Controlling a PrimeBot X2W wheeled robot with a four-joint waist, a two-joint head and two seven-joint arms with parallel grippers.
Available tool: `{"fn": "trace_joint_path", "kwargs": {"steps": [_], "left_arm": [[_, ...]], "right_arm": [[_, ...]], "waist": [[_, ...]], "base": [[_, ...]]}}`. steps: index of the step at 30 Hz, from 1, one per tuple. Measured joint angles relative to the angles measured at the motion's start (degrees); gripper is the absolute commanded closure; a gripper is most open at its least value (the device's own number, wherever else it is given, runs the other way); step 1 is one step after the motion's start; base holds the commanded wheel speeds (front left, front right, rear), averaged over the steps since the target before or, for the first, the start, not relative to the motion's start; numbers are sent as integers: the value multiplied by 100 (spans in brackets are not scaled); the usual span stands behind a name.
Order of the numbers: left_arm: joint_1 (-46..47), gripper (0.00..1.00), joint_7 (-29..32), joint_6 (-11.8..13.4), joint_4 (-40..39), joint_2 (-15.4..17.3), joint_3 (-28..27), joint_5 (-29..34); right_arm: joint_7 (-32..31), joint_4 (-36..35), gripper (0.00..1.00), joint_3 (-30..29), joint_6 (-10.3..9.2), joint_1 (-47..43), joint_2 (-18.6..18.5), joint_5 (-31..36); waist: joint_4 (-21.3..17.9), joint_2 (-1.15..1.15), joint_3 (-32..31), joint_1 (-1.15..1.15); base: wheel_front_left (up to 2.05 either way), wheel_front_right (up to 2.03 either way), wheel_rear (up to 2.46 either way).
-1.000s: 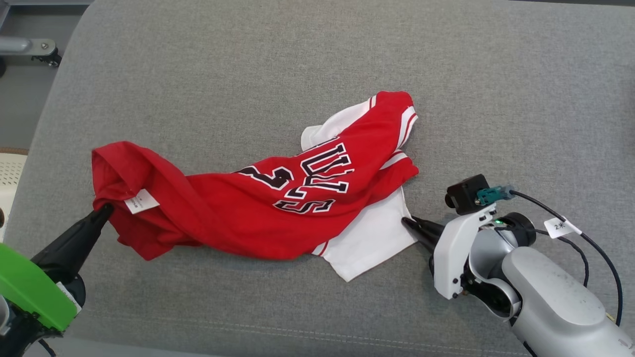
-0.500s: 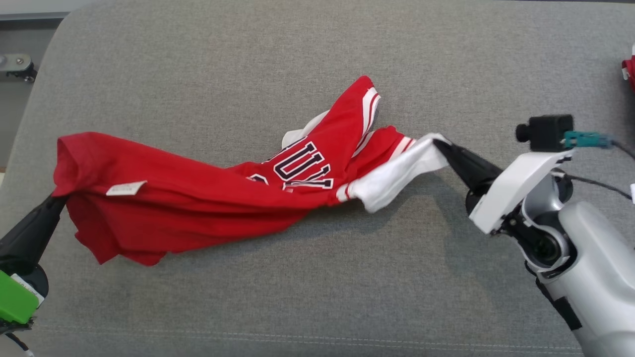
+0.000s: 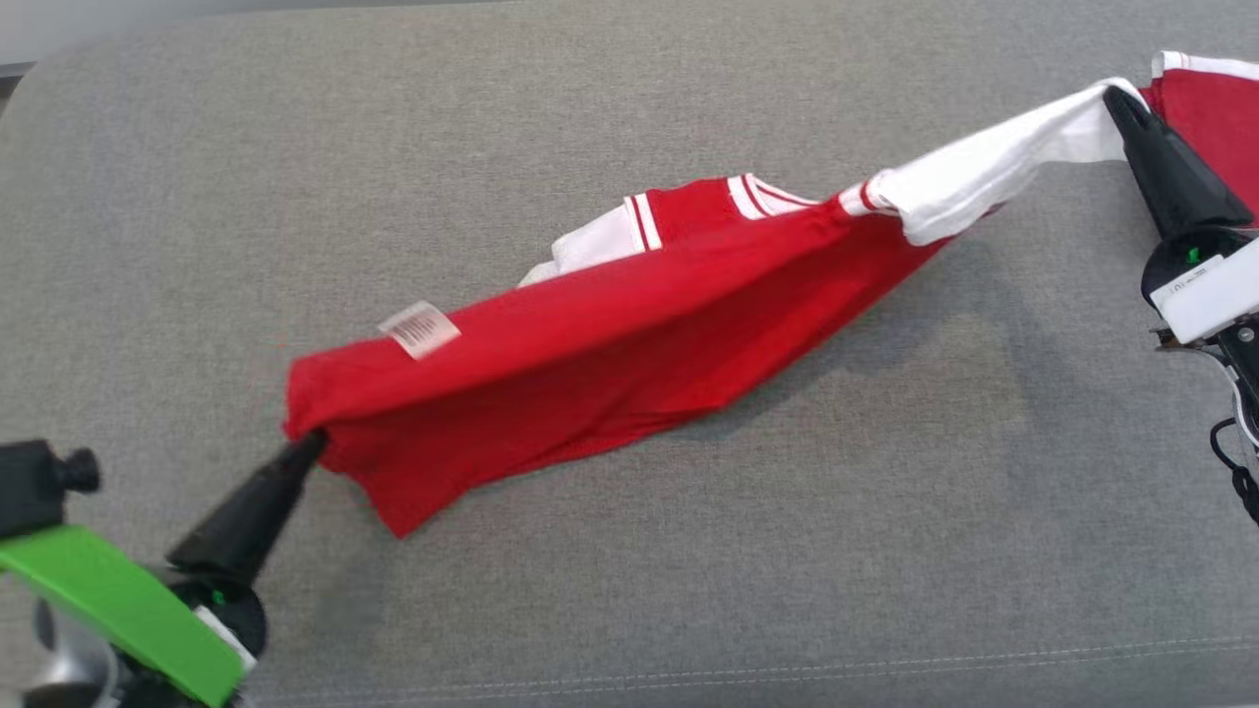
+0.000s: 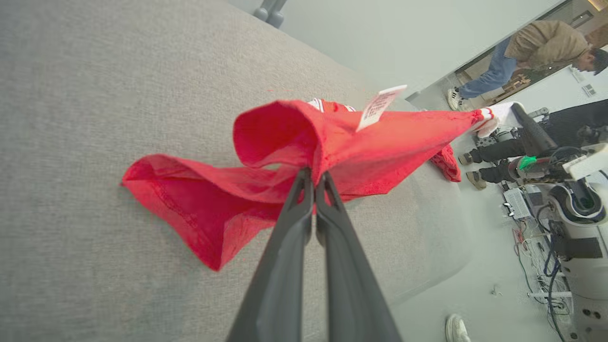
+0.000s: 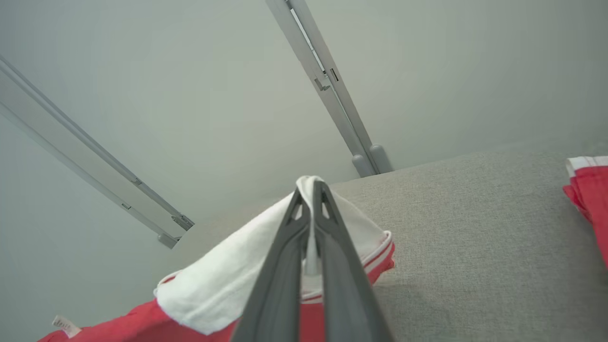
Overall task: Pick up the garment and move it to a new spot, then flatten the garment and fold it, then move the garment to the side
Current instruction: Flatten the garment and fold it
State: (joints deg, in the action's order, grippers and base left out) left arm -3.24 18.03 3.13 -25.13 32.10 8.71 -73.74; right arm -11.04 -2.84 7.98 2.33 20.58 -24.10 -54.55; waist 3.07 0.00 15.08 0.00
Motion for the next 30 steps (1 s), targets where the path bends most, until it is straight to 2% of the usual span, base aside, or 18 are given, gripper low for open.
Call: {"fn": "trace_joint_path", "kwargs": {"steps": [4,8,12,13,14,17,18,19,20,30], "left_arm": [[-183,100,-18,-120,46,-337,765,183],[-196,100,-29,-247,379,-627,1478,660],[-197,100,-69,-318,866,-754,1914,1121],[-197,95,-69,-335,983,-808,2008,1152],[-197,79,-73,-365,1091,-855,2089,1198],[-197,52,-136,-365,1441,-994,2193,1348],[-196,22,-176,-365,1547,-1018,2197,1404],[-196,4,-202,-365,1623,-1023,2206,1457],[-194,0,-230,-365,1704,-1035,2207,1482],[-30,0,-432,-370,2157,-1330,2098,1433]], "right_arm": [[-78,-77,100,-38,-110,-412,-82,-166],[-172,-46,100,-51,-208,-1121,-132,-243],[-221,18,100,-46,-304,-1603,-238,-209],[-221,26,100,-47,-334,-1686,-272,-189],[-221,29,100,-51,-345,-1751,-288,-189],[-221,7,100,-24,-344,-1811,-266,-189],[-220,-8,100,-15,-344,-1816,-247,-190],[-220,-42,100,-14,-344,-1825,-240,-190],[-220,-71,100,-15,-343,-1841,-242,-190],[-220,-233,100,-20,-342,-1946,-246,-196]], "waist": [[-167,0,67,0],[-249,0,185,0],[-286,0,255,0],[-290,0,263,0],[-294,0,267,0],[-307,0,265,0],[-314,0,256,0],[-319,0,250,0],[-318,0,248,0],[-249,0,219,0]], "base": [[0,0,0],[0,0,0],[0,0,0],[0,0,0],[0,0,0],[0,0,0],[0,0,0],[0,0,0],[0,0,0],[0,0,0]]}}
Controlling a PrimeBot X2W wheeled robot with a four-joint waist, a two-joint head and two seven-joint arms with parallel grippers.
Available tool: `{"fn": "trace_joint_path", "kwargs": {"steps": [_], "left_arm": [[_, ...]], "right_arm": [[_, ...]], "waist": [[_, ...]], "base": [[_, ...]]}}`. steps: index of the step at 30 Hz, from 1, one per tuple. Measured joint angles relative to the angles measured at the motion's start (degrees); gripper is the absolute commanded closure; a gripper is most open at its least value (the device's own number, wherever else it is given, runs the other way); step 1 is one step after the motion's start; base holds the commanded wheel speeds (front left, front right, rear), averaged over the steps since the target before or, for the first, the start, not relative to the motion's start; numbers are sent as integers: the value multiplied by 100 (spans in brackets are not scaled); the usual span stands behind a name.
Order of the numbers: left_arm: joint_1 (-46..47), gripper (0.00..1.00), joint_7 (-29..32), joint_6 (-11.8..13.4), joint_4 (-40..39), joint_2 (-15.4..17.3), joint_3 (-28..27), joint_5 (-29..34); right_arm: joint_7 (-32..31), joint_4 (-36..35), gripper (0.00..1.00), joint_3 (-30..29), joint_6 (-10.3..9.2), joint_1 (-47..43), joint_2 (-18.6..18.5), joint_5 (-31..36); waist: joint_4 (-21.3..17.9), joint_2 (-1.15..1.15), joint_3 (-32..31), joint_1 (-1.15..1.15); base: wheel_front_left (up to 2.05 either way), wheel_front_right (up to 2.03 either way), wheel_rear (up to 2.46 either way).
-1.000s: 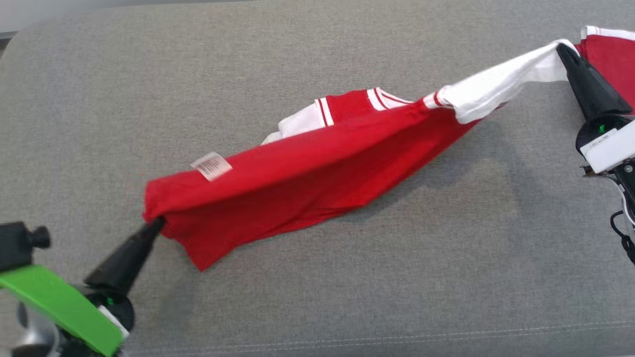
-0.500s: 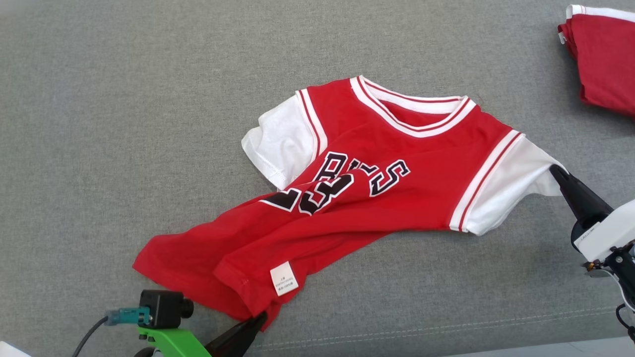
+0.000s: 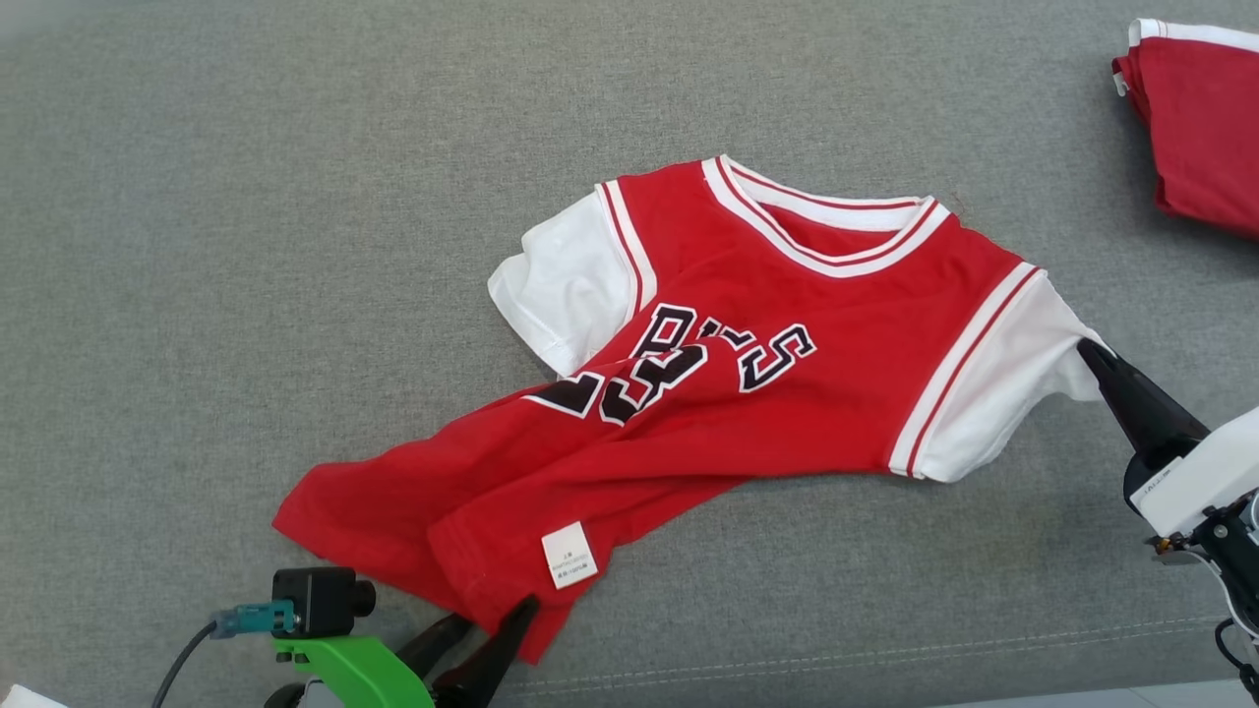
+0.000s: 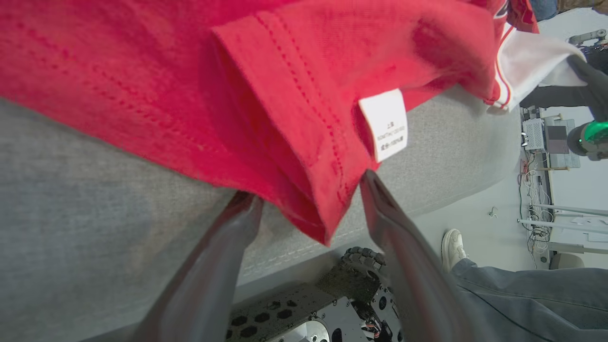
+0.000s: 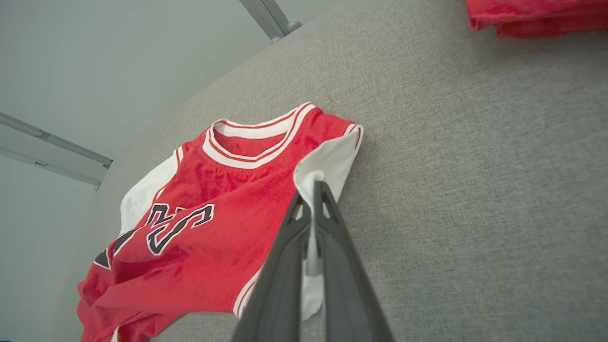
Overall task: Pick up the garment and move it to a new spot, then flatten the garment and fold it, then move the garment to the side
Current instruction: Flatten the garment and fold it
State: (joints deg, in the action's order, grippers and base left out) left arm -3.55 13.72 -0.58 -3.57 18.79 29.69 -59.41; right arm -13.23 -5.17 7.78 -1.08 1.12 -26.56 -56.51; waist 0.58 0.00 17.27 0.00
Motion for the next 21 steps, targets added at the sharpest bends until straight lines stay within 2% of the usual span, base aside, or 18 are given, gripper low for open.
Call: {"fn": "trace_joint_path", "kwargs": {"steps": [21], "left_arm": [[184,0,-109,-51,108,34,-281,-42]], "right_arm": [[-36,-190,100,7,-4,-287,-11,-11]], "waist": [[116,0,-134,0]], "base": [[0,0,0]]}}
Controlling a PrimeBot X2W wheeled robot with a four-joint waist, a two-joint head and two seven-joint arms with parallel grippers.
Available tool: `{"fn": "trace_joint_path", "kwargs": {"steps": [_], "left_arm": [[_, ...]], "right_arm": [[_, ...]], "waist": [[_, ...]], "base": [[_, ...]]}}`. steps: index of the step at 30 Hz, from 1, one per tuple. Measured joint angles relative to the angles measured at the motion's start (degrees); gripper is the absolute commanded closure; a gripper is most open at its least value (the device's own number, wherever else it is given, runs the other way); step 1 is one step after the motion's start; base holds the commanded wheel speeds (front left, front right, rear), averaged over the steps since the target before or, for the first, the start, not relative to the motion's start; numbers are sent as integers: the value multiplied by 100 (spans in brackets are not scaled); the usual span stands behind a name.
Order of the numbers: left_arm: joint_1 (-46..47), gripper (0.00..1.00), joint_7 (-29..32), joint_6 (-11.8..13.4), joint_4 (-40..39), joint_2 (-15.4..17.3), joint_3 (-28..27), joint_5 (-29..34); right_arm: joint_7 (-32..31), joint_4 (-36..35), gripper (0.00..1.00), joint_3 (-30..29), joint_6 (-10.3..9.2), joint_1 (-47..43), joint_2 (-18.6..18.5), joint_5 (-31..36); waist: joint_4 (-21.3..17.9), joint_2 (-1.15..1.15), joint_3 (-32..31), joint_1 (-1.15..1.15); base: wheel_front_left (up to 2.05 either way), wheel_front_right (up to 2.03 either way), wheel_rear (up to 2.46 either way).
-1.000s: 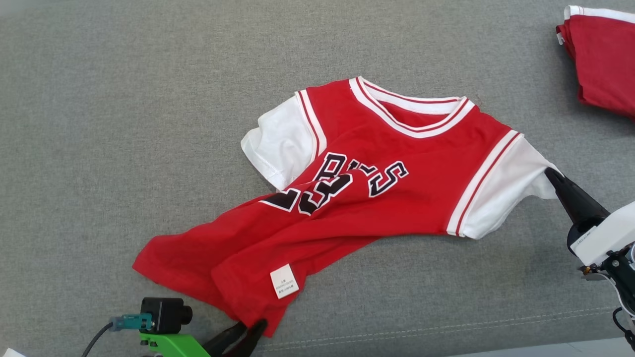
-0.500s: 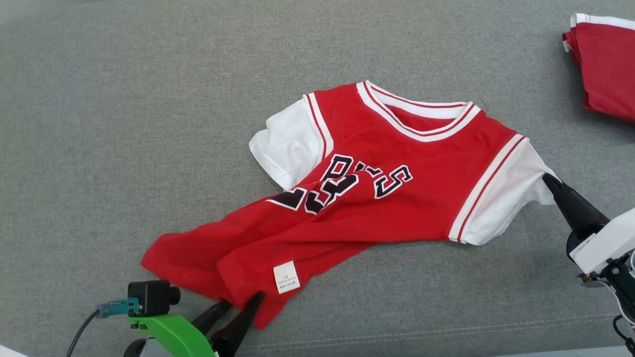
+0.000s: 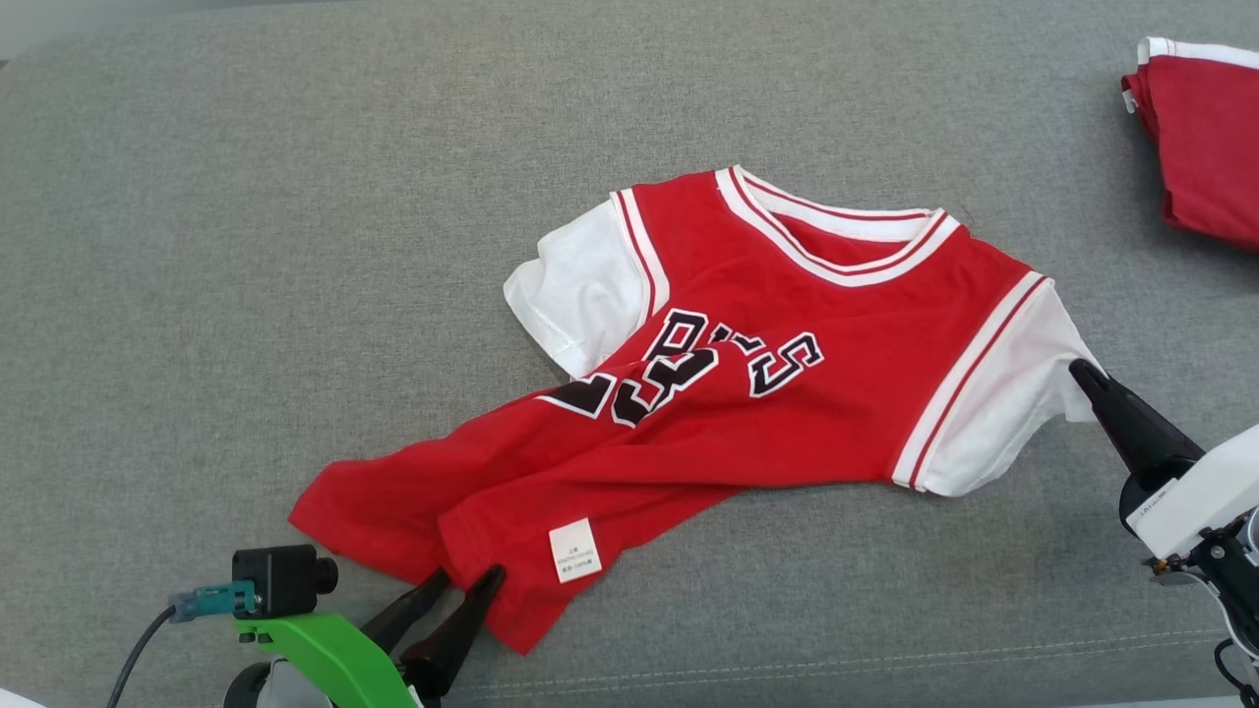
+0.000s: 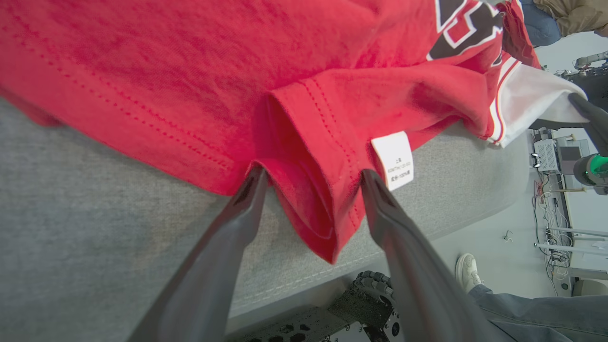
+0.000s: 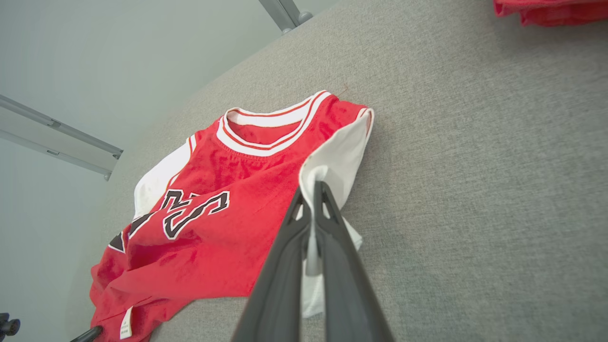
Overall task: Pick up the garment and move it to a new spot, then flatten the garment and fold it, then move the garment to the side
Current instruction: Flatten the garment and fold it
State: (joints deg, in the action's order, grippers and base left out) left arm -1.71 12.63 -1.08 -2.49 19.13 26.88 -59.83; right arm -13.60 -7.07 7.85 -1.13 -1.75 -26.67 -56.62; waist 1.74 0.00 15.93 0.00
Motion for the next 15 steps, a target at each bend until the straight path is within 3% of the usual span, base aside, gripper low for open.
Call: {"fn": "trace_joint_path", "kwargs": {"steps": [5,6,7,8,10,15], "left_arm": [[27,0,0,1,-27,40,-52,0],[34,11,1,3,-49,53,-54,0],[42,33,7,4,-76,63,-47,0],[54,47,29,7,-100,68,-43,0],[59,55,76,7,-148,71,-33,-4],[59,57,157,8,-191,74,34,-70]], "right_arm": [[-7,-14,100,2,-4,-5,0,0],[-7,-25,100,2,-4,-10,-1,0],[-7,-34,100,2,-5,-17,-1,0],[-7,-38,100,2,-5,-20,-1,0],[-8,-48,100,2,-7,-27,-1,0],[-8,-62,100,2,-8,-30,0,-23]], "waist": [[15,0,-17,0],[17,0,-20,0],[20,0,-22,0],[22,0,-24,0],[26,0,-27,0],[31,0,-26,0]], "base": [[0,0,0],[0,0,0],[0,0,0],[0,0,0],[0,0,0],[0,0,0]]}}
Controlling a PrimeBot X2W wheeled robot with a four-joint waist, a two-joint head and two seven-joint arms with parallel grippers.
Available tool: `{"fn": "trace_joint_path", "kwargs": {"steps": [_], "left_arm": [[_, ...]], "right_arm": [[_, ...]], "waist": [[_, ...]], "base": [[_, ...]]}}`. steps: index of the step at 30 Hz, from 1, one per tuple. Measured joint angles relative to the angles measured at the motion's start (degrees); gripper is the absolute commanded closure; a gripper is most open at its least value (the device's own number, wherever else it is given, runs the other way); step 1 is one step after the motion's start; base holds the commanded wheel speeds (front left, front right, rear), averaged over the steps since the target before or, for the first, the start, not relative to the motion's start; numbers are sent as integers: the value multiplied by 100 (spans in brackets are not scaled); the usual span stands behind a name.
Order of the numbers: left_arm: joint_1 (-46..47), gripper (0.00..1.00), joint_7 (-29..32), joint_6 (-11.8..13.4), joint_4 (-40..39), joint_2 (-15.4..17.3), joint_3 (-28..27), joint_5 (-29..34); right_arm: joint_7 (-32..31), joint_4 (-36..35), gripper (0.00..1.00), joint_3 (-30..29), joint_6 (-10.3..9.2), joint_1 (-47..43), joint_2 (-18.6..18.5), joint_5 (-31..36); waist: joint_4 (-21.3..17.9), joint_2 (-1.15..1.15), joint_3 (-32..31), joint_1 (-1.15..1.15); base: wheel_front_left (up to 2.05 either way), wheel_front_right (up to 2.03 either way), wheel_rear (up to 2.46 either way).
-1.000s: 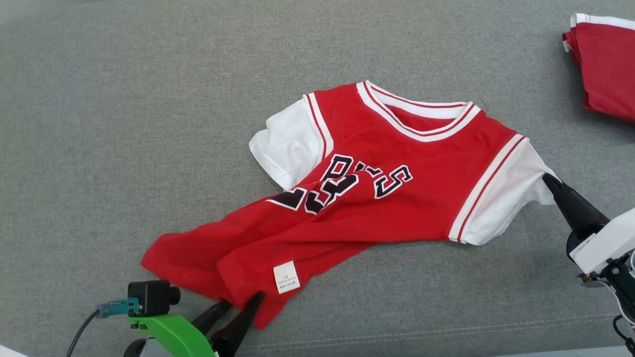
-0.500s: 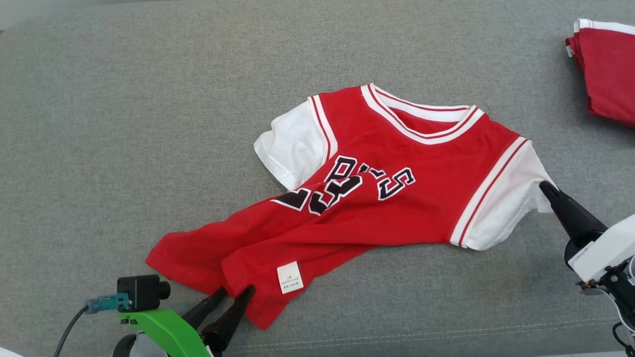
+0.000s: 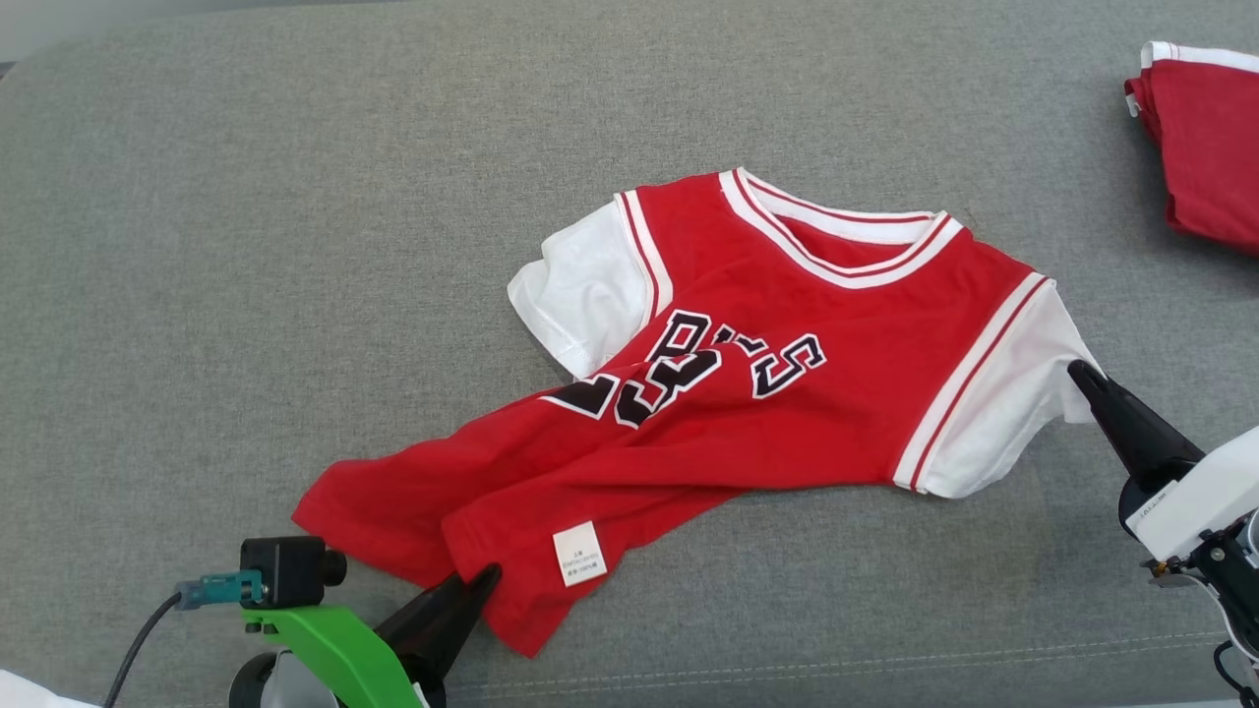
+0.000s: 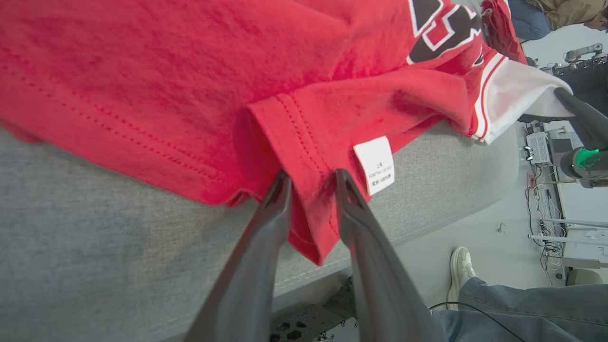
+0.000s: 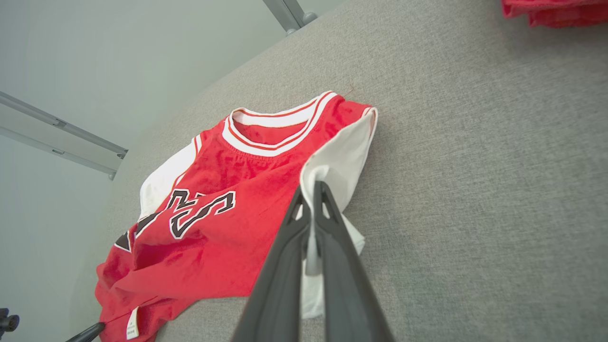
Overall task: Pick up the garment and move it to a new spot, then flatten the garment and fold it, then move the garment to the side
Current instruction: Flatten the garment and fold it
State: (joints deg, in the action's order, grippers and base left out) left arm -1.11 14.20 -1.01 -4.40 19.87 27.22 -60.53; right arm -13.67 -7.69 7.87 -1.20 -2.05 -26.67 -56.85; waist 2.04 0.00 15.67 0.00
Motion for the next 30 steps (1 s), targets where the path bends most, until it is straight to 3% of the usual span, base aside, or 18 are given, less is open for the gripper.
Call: {"fn": "trace_joint_path", "kwargs": {"steps": [5,6,8,13,19,30], "left_arm": [[0,61,86,7,-40,24,41,-14],[0,71,98,8,-53,35,44,-16],[0,100,138,8,-79,46,54,-41],[0,100,240,8,-310,136,45,-80],[222,100,302,-2,-968,511,-326,-185],[653,100,695,0,-1876,1223,-998,-325]], "right_arm": [[0,-7,100,-1,-48,-10,0,-5],[0,-14,100,-1,-48,-19,0,-5],[0,-18,100,3,-48,-26,2,-5],[1,-52,100,-2,-46,-29,2,-13],[-40,-215,100,-67,-20,93,-112,-14],[-361,-772,100,-76,231,1097,-388,-174]], "waist": [[-3,0,3,0],[-3,0,3,0],[-6,0,-1,0],[-8,0,-20,0],[22,0,-139,0],[-2,0,-503,0]], "base": [[0,0,0],[0,0,0],[0,0,0],[0,0,0],[0,0,0],[0,0,0]]}}
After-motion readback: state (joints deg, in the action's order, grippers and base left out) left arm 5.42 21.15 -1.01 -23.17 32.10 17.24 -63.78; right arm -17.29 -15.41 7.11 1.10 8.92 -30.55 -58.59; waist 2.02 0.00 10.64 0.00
